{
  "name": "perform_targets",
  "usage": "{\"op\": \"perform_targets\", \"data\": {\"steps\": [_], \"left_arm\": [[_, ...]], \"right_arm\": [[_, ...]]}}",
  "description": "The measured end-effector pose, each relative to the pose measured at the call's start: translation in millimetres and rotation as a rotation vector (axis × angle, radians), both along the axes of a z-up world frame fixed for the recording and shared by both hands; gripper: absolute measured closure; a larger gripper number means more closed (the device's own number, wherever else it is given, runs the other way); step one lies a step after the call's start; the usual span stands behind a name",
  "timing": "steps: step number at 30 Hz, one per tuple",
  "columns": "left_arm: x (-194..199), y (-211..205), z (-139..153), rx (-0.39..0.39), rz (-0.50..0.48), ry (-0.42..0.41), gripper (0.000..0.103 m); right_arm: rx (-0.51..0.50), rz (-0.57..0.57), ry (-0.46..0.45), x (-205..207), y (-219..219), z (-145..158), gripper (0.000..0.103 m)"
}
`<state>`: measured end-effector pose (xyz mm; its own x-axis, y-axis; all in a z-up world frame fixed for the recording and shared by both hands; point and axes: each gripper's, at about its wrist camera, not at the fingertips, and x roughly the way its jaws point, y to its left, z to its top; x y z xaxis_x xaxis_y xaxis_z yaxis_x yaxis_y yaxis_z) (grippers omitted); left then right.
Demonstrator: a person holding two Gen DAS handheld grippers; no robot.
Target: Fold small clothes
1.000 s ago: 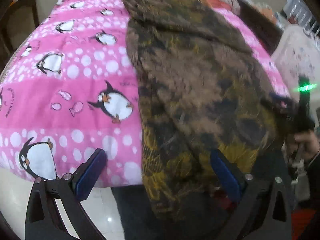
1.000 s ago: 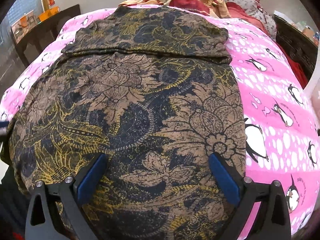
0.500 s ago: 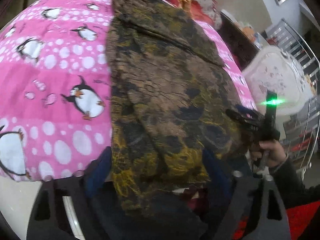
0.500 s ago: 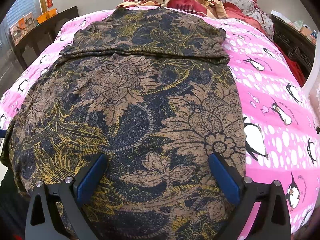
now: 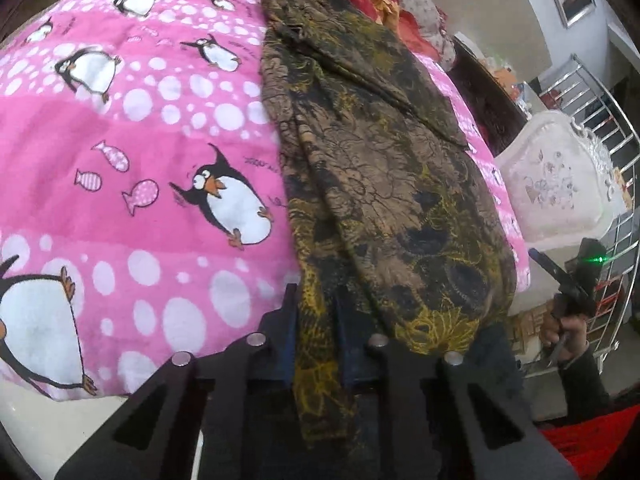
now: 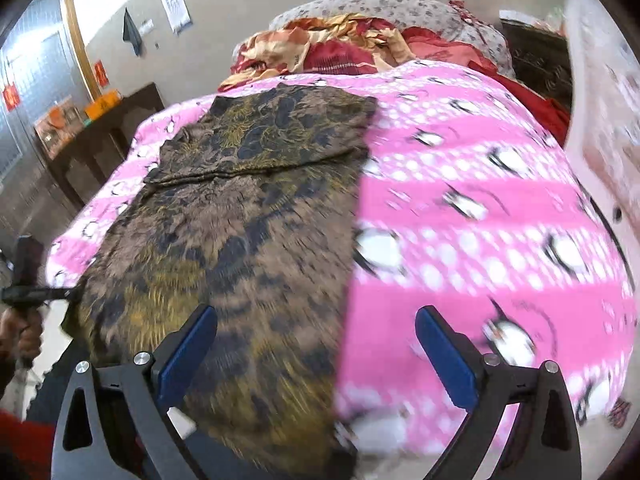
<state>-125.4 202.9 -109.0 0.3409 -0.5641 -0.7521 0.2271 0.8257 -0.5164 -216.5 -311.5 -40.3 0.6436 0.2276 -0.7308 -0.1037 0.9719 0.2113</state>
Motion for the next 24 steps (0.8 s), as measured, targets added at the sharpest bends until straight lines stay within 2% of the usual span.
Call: {"op": "perform_targets", "data": {"steps": [2,3,5,7,9,11,12,14,16,17,19,21,24], "left_arm": [[-2,-4,3,0.010,-0.027,-0.006,0.086],[-4,-4,5,0.004,-0.045,-0.006,0.081],[-3,-8,6,0.000,-0.067,-0.005,0.079],[1,-10,5,-0.022,-0.084,0.012,0.079],[2,-13,5,-0.041,-0.097,0.021,0.079],[2,-13,5,-0.038,-0.096,0.021,0.079],[2,-12,5,-0.041,-0.084,0.024,0.086],[2,-7,3,-0.051,-0.065,0.034,0.092],[1,-4,1,-0.060,-0.063,0.034,0.092],[1,-5,0,-0.056,-0.061,0.031,0.092],[2,-6,0,-0.063,-0.061,0.037,0.087],[2,-8,3,-0.085,-0.073,0.040,0.071],[-1,-16,6,-0.076,-0.105,0.016,0.058]], "right_arm": [[0.018,0.019,0.004,-16,-8,-9,0.012],[0.023,0.031,0.016,-21,-10,-16,0.015],[0.074,0.080,0.037,-27,-11,-29,0.033],[0.146,0.134,0.043,-25,-7,-37,0.038],[0.157,0.146,0.039,-24,-4,-44,0.038],[0.214,0.165,0.032,-21,-7,-44,0.038],[0.253,0.185,0.036,-19,-10,-43,0.041],[0.305,0.248,0.050,-17,-10,-41,0.072],[0.251,0.239,0.075,-11,-7,-48,0.075],[0.291,0.227,0.084,-8,-11,-54,0.081],[0.382,0.227,0.076,-5,-15,-58,0.080],[0.452,0.269,0.088,-4,-14,-63,0.078],[0.462,0.255,0.089,-3,-18,-72,0.086]]}}
